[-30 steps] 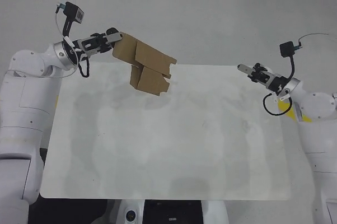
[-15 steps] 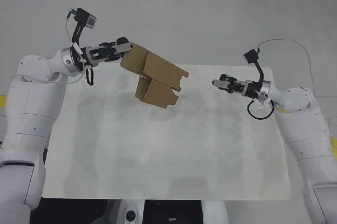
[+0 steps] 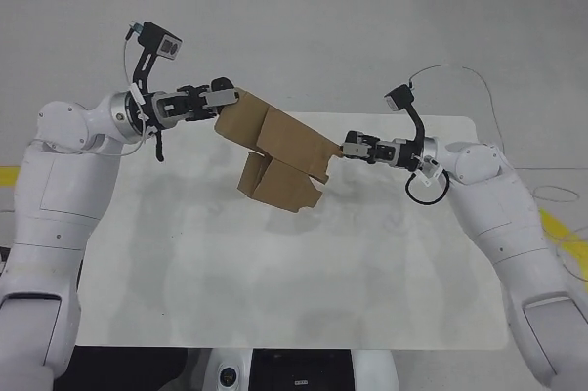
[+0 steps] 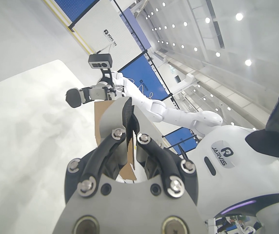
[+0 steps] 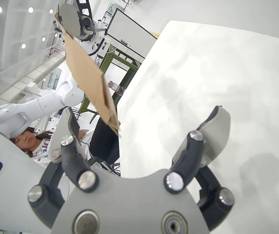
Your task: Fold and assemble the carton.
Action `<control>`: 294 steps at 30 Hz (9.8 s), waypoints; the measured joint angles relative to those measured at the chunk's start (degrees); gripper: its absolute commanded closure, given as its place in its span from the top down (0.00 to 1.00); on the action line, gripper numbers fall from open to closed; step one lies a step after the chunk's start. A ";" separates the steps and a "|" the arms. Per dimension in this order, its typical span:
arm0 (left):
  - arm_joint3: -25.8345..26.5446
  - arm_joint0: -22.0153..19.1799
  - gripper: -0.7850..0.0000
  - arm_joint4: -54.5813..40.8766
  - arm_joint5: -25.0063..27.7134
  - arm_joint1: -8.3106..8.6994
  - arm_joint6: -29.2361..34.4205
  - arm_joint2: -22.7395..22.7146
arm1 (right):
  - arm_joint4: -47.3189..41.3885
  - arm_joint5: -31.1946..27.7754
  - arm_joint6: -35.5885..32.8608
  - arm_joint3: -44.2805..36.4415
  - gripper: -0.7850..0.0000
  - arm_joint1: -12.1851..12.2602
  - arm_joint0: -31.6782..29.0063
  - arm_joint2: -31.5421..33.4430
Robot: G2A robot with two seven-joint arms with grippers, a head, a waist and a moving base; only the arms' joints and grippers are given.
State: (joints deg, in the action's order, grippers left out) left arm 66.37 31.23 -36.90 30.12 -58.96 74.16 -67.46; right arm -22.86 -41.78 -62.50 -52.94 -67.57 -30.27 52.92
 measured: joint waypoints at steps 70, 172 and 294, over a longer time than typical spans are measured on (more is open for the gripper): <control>-3.62 1.75 1.00 8.15 4.99 1.88 -4.98 -0.41 | -23.83 5.56 -1.70 7.13 0.00 0.92 6.01 -14.65; 5.43 3.04 0.00 13.91 -7.63 2.69 7.65 14.54 | -8.90 7.34 -7.37 -3.81 1.00 3.86 3.95 -9.96; 0.19 1.81 0.00 8.45 -8.21 3.81 8.27 11.70 | -11.97 5.73 -5.75 7.82 1.00 1.53 4.68 -5.60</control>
State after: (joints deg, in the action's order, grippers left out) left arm 66.56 33.04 -28.45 21.91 -55.15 82.44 -55.76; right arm -34.83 -36.05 -68.25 -45.11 -66.05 -25.58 47.31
